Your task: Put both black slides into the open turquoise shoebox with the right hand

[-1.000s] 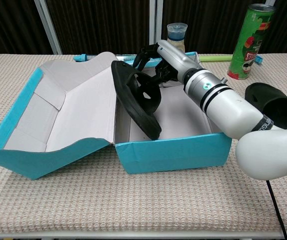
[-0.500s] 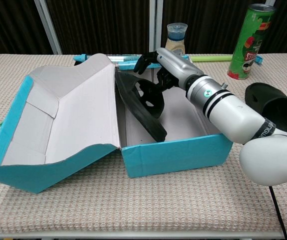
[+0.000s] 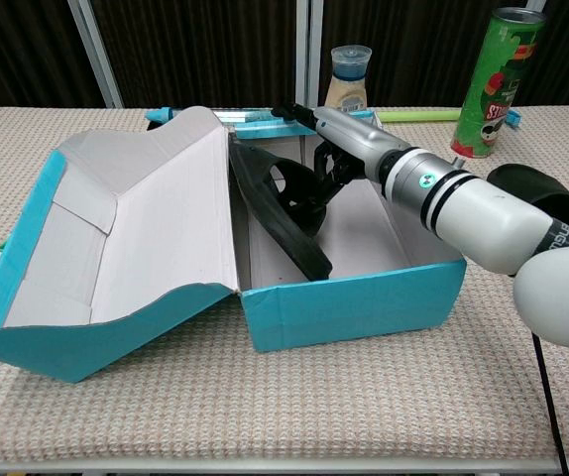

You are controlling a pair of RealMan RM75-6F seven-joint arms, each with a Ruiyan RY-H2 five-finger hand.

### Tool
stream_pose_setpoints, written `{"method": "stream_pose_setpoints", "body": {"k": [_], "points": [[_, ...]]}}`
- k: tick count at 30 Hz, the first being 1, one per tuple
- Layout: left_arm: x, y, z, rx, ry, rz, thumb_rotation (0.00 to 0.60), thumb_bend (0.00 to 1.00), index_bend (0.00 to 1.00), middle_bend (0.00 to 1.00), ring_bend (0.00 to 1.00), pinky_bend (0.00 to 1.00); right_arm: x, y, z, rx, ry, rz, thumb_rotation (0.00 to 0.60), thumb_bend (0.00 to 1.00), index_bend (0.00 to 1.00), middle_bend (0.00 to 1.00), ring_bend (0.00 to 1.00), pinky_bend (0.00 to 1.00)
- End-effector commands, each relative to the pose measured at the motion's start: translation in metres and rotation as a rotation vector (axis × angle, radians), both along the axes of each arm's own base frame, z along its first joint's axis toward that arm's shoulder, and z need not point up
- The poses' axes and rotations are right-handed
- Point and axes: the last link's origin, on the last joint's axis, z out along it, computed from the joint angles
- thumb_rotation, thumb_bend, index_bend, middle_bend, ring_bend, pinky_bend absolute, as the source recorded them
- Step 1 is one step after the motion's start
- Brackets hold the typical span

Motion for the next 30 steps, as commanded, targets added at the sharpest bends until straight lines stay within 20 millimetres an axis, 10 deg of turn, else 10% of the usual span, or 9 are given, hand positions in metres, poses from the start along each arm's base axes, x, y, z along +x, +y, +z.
{"method": "stream_pose_setpoints", "body": {"k": [1,11,19,30], "points": [[0.001,0.0,0.0,0.001,0.002,-0.004,0.6,0.0,0.22,0.14,0.08,0.05,-0.002,0.001,0.017,0.017,0.004,0.009,0.6,0.0,0.0,0.0,0.58,0.95],[0.006,0.003,0.003,0.003,0.017,-0.023,0.6,0.0,0.22,0.14,0.08,0.05,0.009,0.013,0.07,0.034,-0.013,0.087,0.6,0.02,0.0,0.0,0.58,0.95],[0.01,0.003,0.004,0.0,0.027,-0.026,0.6,0.0,0.22,0.14,0.08,0.05,0.02,0.043,0.11,0.098,-0.002,0.204,0.6,0.45,0.23,0.25,0.72,0.98],[0.015,0.004,0.004,-0.004,0.036,-0.033,0.6,0.0,0.22,0.14,0.08,0.05,0.024,0.077,0.102,0.248,0.129,0.313,0.6,0.62,0.35,0.32,0.76,1.0]]}}
